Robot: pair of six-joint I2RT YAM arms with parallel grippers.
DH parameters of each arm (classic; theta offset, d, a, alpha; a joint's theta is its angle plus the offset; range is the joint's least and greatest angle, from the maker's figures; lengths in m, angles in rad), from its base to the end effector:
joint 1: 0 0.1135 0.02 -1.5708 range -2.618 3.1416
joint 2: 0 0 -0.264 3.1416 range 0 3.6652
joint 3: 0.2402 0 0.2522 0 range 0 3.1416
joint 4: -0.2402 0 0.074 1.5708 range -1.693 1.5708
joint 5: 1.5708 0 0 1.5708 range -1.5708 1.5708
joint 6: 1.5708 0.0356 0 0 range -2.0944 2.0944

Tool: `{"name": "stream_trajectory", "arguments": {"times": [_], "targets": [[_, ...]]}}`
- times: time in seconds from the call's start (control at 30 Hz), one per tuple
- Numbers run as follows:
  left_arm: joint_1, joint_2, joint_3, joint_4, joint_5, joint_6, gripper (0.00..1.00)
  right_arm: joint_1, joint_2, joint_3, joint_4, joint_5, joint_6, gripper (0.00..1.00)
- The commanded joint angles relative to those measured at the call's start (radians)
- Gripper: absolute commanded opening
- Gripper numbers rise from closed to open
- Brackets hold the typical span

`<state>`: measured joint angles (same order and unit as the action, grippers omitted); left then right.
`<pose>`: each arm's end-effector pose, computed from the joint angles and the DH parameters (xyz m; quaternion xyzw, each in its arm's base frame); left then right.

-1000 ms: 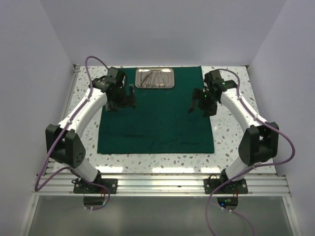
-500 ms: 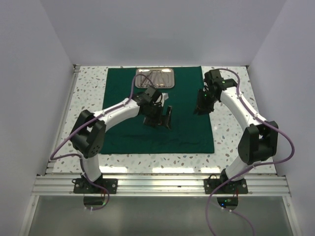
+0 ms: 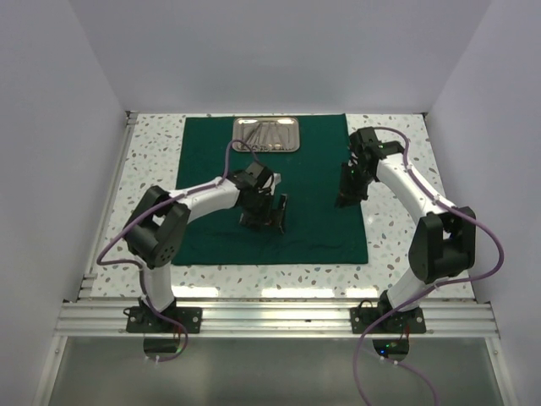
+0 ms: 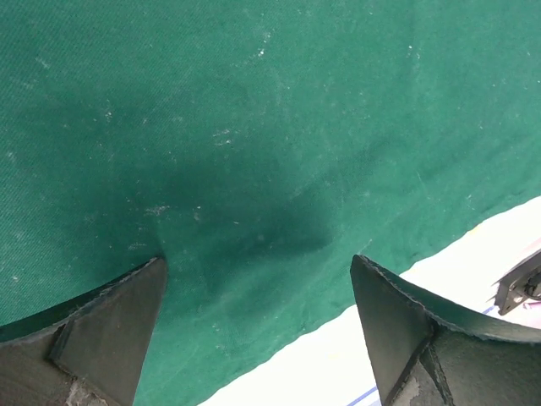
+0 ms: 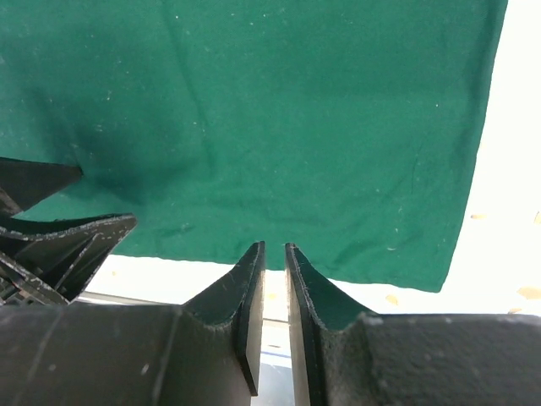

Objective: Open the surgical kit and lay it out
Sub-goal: Smooth out the surgical kit at the center of the board.

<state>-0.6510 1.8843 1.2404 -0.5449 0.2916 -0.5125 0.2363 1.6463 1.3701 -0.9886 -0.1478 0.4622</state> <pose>0.2910 -0.2346 0.1653 0.0947 0.9672 -0.2224 0.0785 0.3146 0.0811 0.2635 0.0999 0.9806 0.1206 0.1178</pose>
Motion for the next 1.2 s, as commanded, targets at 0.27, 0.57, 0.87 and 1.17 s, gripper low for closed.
{"name": "stream_trajectory", "arguments": {"times": [0.27, 0.57, 0.87, 1.17], "targets": [[-0.018, -0.148, 0.019, -0.233, -0.129, 0.035, 0.96, 0.003, -0.026, -0.020, -0.009, 0.011, -0.013, 0.18], [-0.027, -0.111, -0.168, -0.198, -0.112, 0.025, 0.96, 0.003, -0.003, 0.006, -0.012, 0.014, -0.017, 0.17], [-0.032, -0.070, 0.165, -0.380, -0.184, 0.078, 0.97, 0.001, 0.015, 0.096, -0.036, 0.020, -0.037, 0.24], [0.094, 0.101, 0.919, -0.583, -0.195, 0.029, 1.00, 0.003, -0.034, 0.080, -0.027, 0.034, -0.033, 0.48]]}}
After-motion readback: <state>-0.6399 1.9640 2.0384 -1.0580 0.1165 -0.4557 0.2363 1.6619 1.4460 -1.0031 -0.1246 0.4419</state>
